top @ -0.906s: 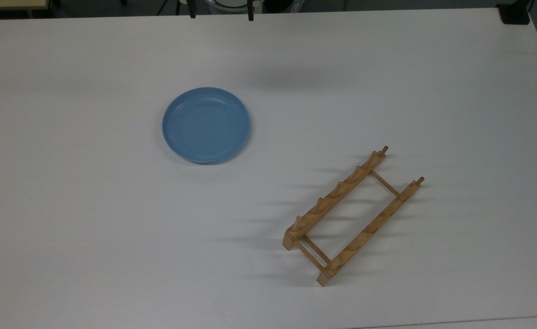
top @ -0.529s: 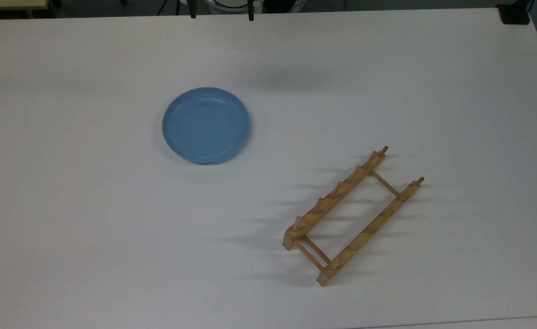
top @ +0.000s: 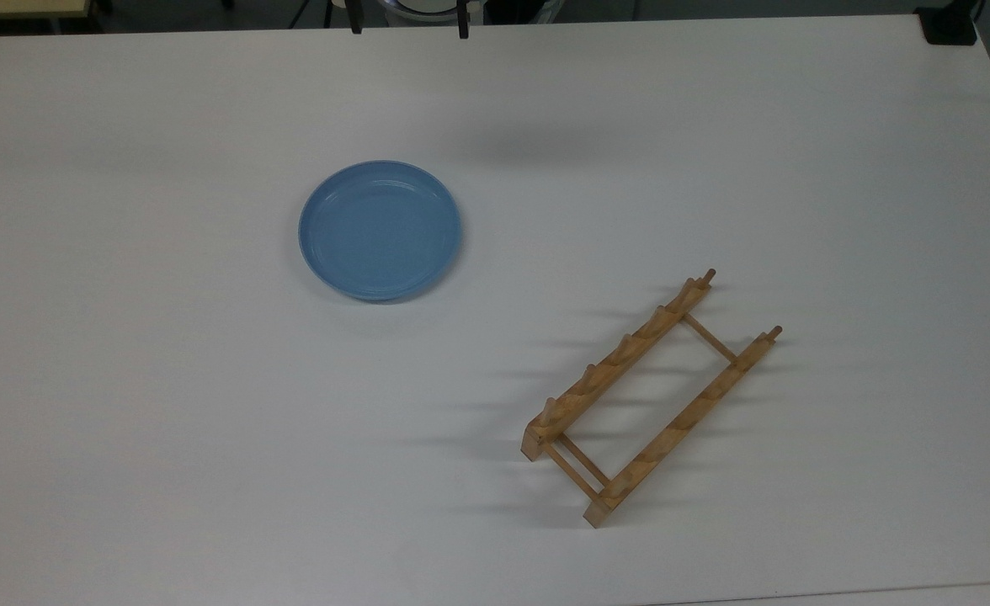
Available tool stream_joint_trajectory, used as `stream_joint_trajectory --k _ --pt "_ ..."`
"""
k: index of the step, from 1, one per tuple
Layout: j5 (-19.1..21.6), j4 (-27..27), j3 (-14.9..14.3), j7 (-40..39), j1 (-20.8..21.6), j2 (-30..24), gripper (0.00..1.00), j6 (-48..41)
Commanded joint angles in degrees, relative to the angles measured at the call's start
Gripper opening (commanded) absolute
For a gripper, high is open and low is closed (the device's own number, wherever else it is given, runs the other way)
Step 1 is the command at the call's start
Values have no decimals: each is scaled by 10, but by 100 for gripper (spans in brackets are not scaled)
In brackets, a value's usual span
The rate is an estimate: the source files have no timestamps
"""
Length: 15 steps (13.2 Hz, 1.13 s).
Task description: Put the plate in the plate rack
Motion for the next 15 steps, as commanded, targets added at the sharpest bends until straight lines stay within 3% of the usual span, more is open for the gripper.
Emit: stream_joint_trajectory --k 1,4,8,11,13,15 --pt "-7 -13 -9 -3 13 -6 100 17" --pt "-9 -20 -9 -39 13 -6 100 16" --pt "-17 -32 -10 -216 5 -10 100 5" --pt "-78 -94 -10 -215 -1 -8 100 30" --pt "-82 -125 -12 -216 -25 -7 100 73" --pt "-82 -158 -33 -218 -29 -1 100 137"
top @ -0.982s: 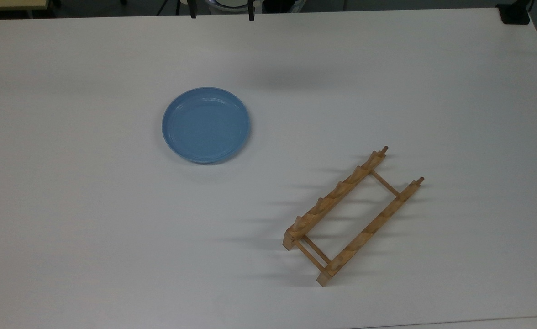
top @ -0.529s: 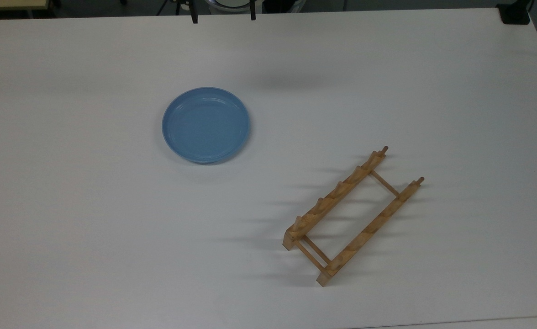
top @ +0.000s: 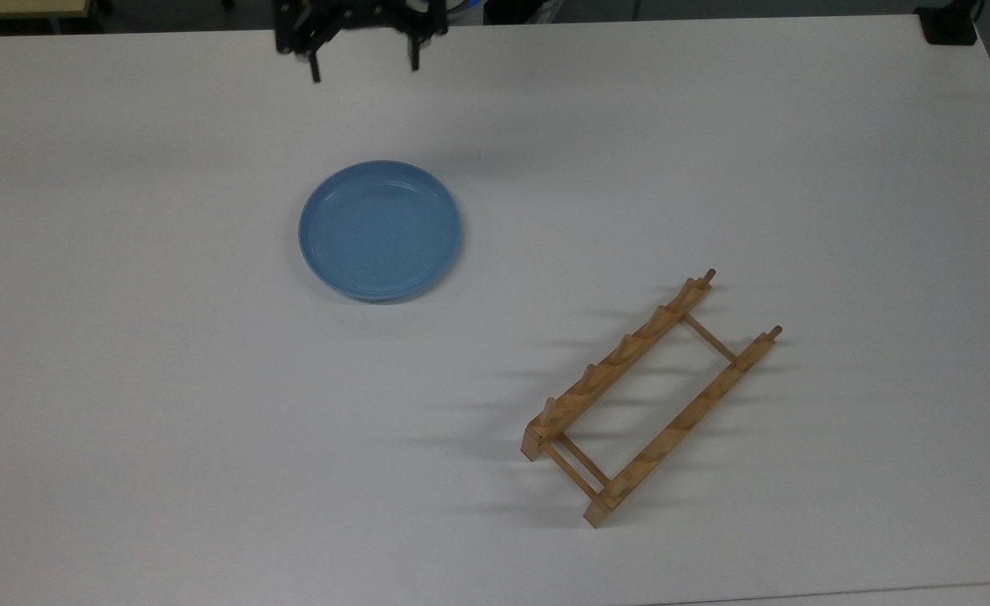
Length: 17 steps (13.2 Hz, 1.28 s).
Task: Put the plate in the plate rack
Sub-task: 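Lower the gripper onto the rim of the light blue plate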
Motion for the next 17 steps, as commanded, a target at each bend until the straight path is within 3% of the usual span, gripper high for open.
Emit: stream_joint_trajectory --k 1,8,12,14,17 --pt "-6 -78 -34 -21 -13 1 100 104" --pt "-5 -88 -71 -21 -33 79 100 152" --pt "3 -95 -71 1 -39 139 94 209" --pt "8 -94 -71 57 -37 164 93 227" --pt "10 -94 -71 81 -37 183 93 251"
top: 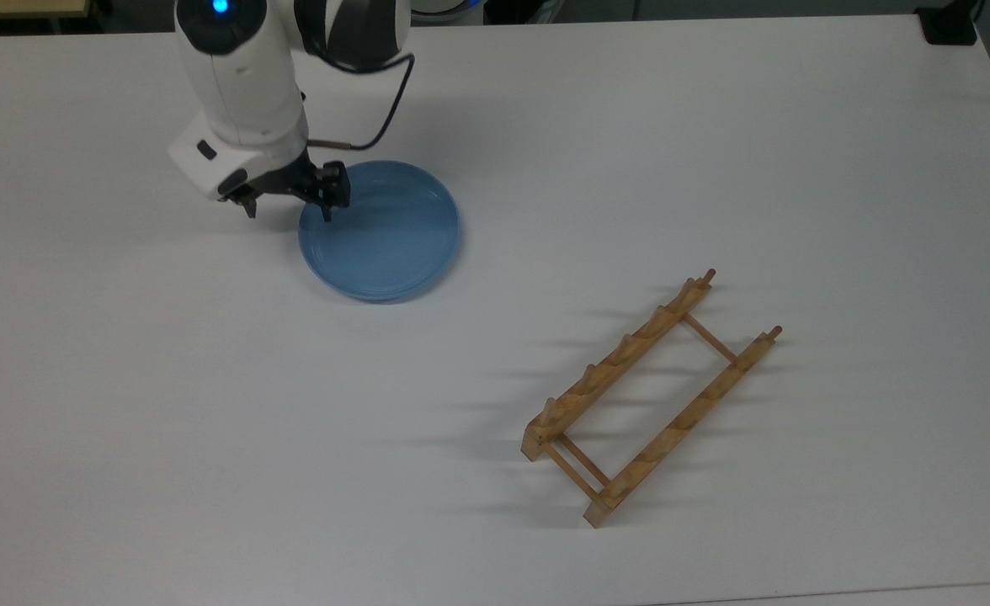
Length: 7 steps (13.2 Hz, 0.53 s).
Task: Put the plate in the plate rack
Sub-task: 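Lower the gripper onto the rim of the light blue plate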
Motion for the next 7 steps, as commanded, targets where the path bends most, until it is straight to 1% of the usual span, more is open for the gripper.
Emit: stream_joint_trajectory --k 1,2,4,5,6,7 --pt "9 -6 -3 36 5 12 89 29" --pt "11 -5 -3 40 5 17 81 29" --pt "19 -5 -3 53 4 18 53 32" --pt "30 -5 -3 56 4 18 42 32" --pt "42 -4 -3 56 5 18 29 32" --pt "54 -2 -3 57 5 17 23 32"
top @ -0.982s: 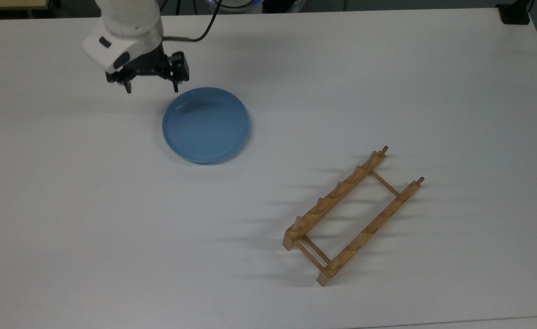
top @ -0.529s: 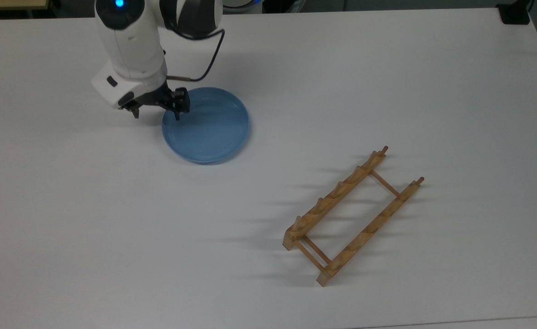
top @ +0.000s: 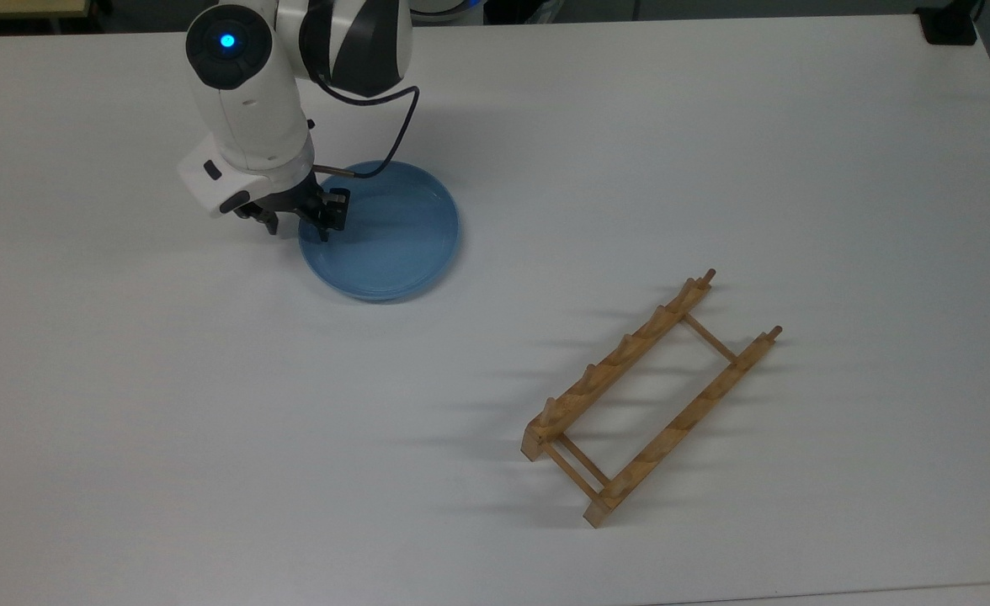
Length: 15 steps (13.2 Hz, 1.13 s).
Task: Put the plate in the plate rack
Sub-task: 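Lower the gripper onto the rim of the light blue plate, then close the gripper on the plate rim and tilt the plate up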
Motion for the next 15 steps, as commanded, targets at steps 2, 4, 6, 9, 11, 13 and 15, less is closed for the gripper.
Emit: stream_joint_trajectory --k 2,4,6,9,11,13,15 --pt "40 -3 -2 14 6 -6 10 14" --pt "43 -3 -2 14 7 -6 0 14" --pt "45 -2 -2 14 9 -8 0 13" --pt "45 13 -2 10 7 -29 0 6" --pt "50 25 -1 10 5 -56 0 6" --pt "66 37 -1 7 5 -80 0 5" --pt "69 51 -1 7 7 -99 0 5"
